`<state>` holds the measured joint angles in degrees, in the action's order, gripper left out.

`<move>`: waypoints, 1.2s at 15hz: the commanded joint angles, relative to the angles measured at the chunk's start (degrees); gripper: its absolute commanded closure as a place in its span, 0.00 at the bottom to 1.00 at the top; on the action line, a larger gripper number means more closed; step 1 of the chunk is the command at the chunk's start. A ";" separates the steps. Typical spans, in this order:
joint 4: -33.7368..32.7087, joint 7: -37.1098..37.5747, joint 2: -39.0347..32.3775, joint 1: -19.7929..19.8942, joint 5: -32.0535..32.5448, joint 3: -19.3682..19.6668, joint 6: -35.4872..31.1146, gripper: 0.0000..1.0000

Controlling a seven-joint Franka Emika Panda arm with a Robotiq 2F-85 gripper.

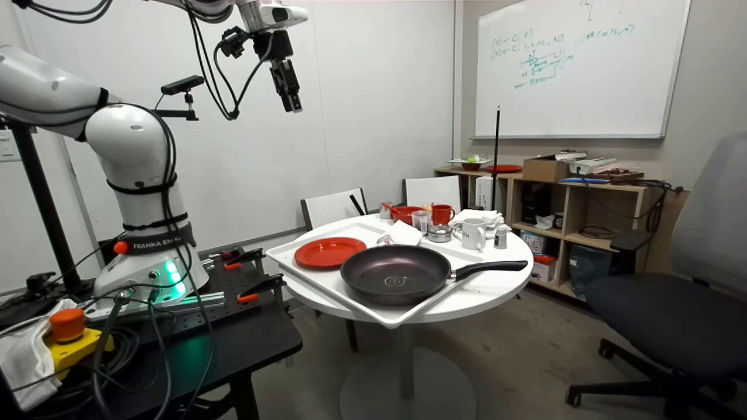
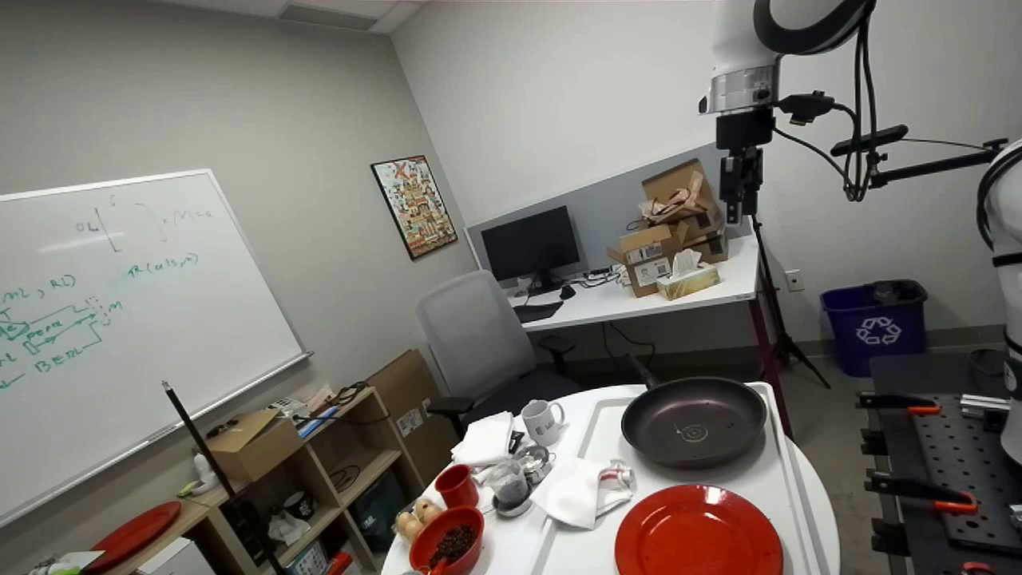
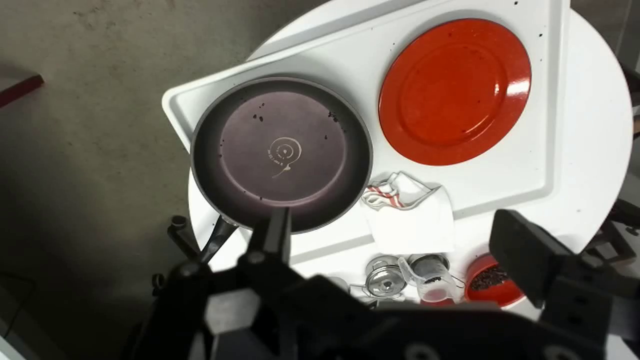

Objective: Use the towel to wipe the pan.

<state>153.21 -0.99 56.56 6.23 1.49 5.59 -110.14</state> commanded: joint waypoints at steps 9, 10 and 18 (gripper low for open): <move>-8.50 8.79 -15.30 0.10 3.25 -11.23 -6.42 0.00; -10.75 10.13 -18.63 0.24 3.93 -12.58 -6.36 0.00; -30.82 15.68 -44.90 8.09 11.62 -23.73 0.21 0.00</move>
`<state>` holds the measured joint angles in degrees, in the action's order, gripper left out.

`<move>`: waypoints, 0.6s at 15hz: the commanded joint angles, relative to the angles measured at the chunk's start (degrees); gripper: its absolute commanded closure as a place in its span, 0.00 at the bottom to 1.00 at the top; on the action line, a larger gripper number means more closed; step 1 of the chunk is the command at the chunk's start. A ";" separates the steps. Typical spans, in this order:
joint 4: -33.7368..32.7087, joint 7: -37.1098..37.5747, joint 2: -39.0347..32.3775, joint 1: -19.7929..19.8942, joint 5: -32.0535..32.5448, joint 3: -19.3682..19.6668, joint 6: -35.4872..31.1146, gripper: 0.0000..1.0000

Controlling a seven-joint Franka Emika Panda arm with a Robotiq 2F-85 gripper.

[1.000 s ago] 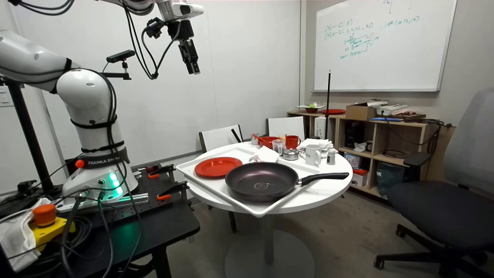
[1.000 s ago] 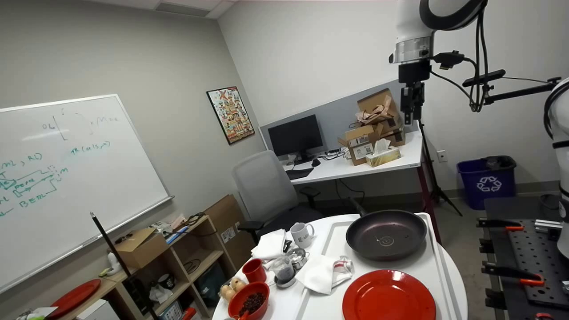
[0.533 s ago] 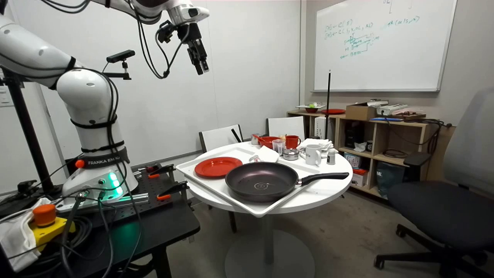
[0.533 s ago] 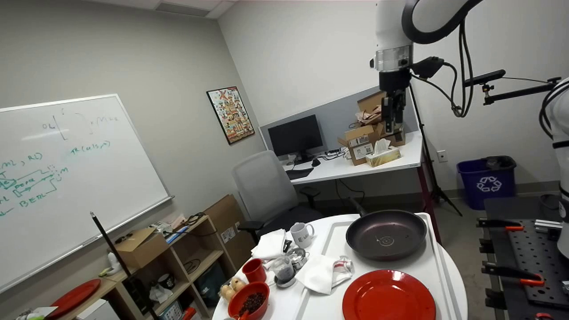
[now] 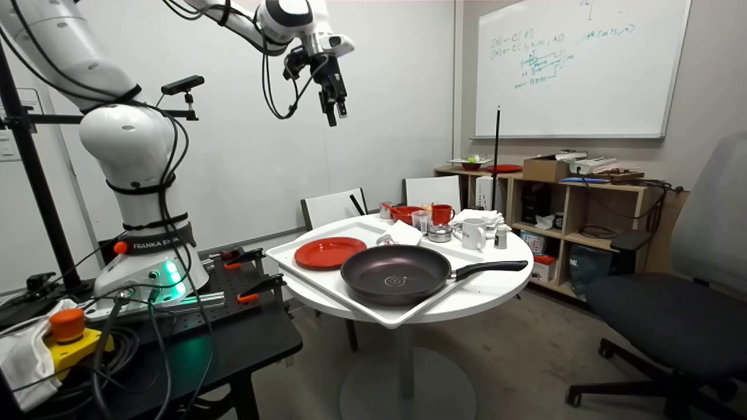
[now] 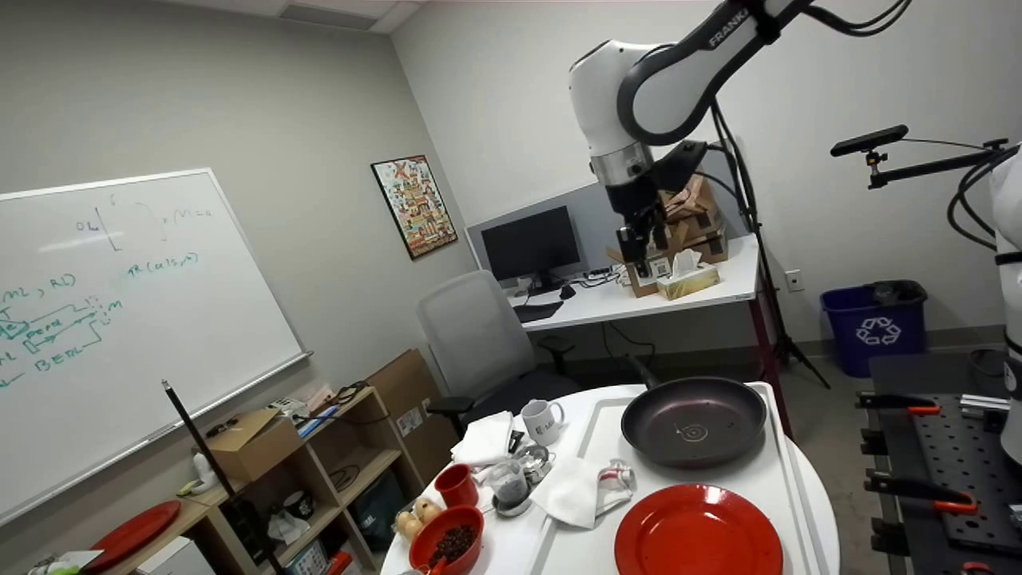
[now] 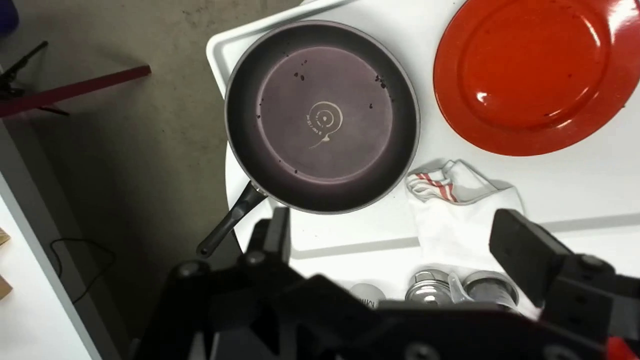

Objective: Use the towel to wipe the pan.

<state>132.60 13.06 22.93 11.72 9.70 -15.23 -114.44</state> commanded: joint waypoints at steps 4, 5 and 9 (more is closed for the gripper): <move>-21.16 1.01 -25.03 3.26 8.37 -4.65 7.09 0.00; -23.73 0.47 -28.65 2.86 9.32 -4.65 6.96 0.00; -30.50 -5.08 -39.46 -8.06 6.80 5.39 4.36 0.00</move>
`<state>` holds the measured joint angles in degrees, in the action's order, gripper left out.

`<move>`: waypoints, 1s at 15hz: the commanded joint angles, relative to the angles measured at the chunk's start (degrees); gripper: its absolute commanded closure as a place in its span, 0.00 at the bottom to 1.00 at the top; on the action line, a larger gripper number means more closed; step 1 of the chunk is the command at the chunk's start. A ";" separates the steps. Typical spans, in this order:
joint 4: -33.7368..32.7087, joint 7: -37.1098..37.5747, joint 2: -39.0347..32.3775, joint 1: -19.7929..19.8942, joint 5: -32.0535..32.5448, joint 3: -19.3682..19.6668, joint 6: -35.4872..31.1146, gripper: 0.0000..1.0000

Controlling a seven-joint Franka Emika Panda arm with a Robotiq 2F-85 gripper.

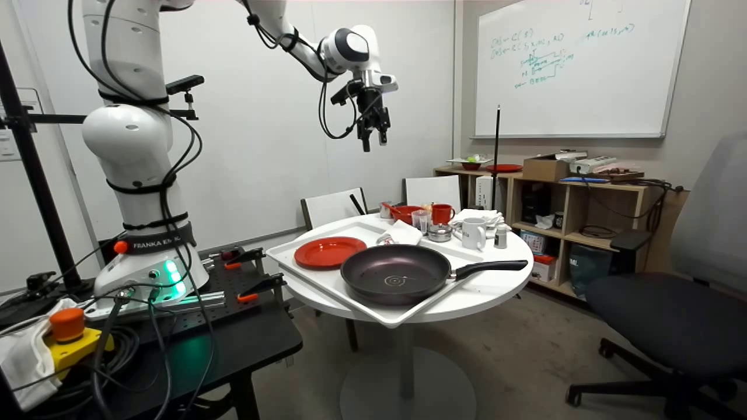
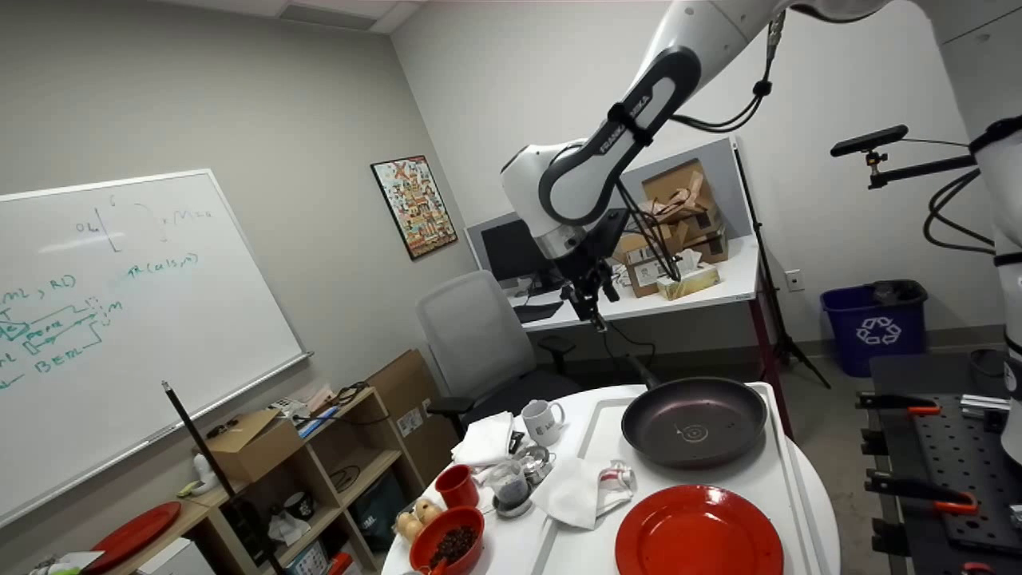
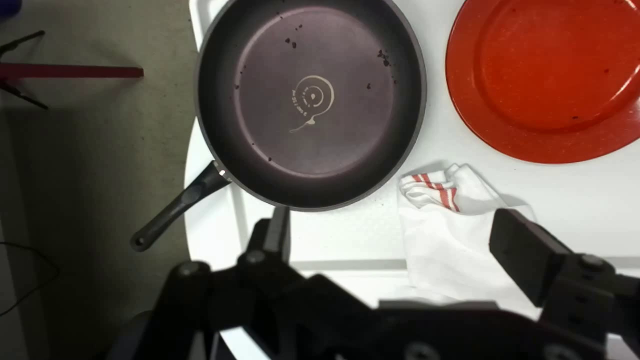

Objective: Use the towel to wipe the pan.

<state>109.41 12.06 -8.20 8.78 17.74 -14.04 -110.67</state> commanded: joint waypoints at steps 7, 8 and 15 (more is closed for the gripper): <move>-10.35 -10.79 -18.56 -10.59 -2.37 8.58 -2.78 0.00; -10.17 -9.23 -18.87 -11.53 -1.11 9.53 -2.28 0.00; -8.89 -9.11 -18.40 -12.16 -1.97 10.45 -3.38 0.00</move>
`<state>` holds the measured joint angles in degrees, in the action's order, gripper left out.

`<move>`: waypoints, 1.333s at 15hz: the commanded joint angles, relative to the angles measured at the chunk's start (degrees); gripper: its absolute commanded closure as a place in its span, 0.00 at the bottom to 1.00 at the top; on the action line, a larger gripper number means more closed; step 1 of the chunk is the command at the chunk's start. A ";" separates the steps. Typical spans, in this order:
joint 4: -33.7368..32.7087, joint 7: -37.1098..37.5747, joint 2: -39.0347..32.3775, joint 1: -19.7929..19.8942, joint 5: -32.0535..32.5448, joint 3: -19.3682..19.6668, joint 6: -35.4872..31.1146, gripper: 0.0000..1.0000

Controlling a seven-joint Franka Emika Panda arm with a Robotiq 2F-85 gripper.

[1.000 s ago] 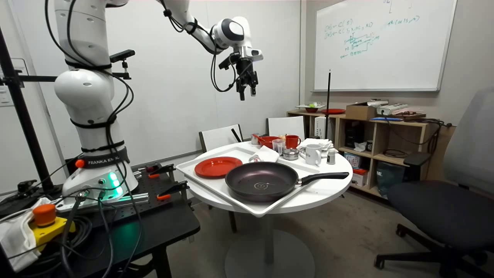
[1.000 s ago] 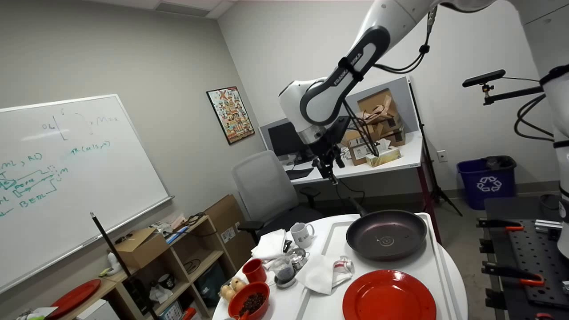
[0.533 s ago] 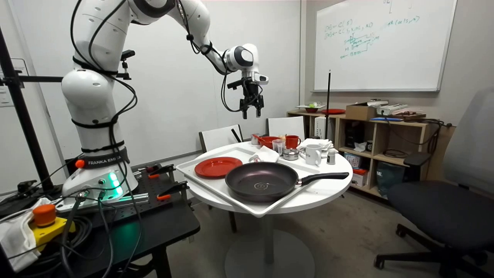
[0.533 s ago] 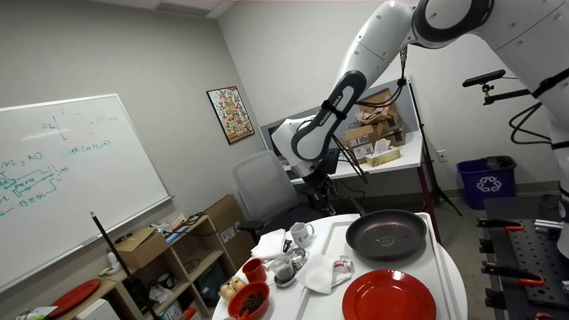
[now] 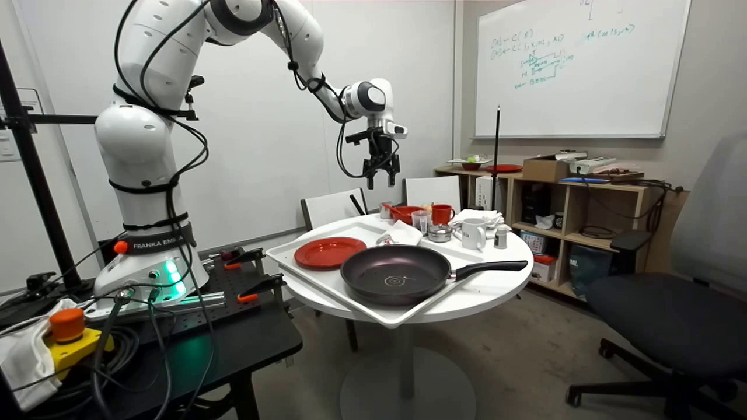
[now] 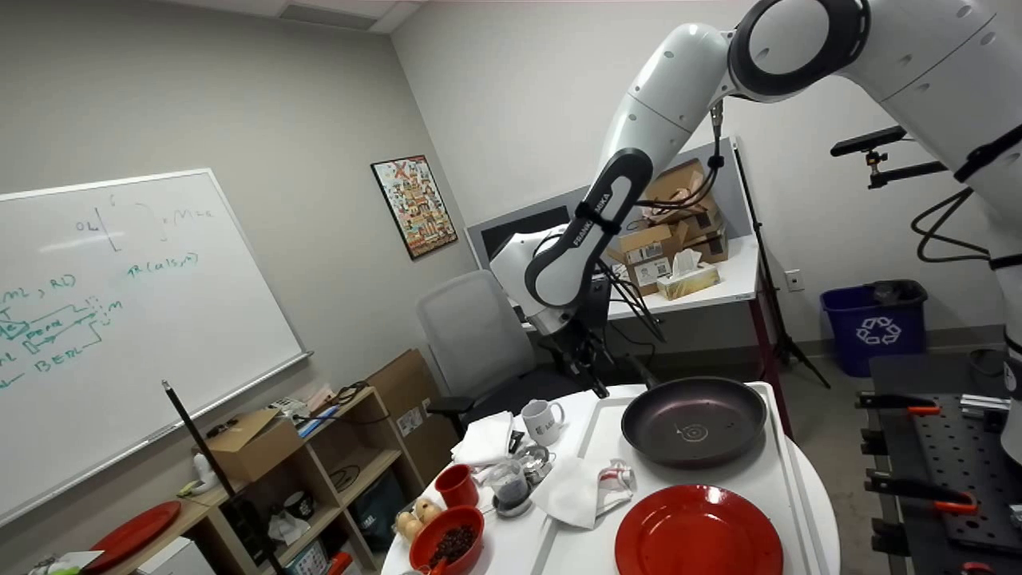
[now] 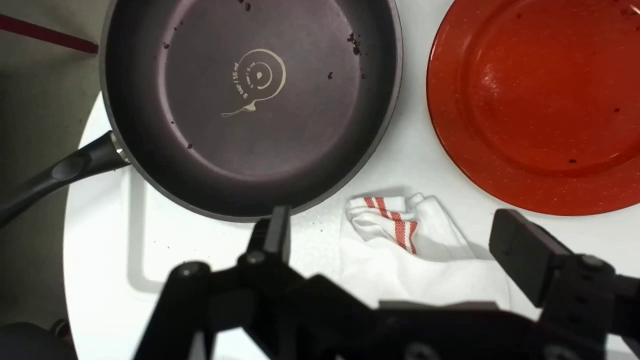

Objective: Use the towel to wipe the pan.

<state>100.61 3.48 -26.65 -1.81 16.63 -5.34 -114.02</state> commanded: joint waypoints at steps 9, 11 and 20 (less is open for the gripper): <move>-16.70 -4.21 -17.64 -2.52 -1.62 2.70 4.14 0.00; -19.90 -6.18 -20.99 -2.80 -2.25 2.19 4.05 0.00; -27.39 -13.40 -29.90 -3.06 -5.50 0.12 -1.59 0.00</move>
<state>76.93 -7.13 -53.10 -4.95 13.16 -4.95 -113.84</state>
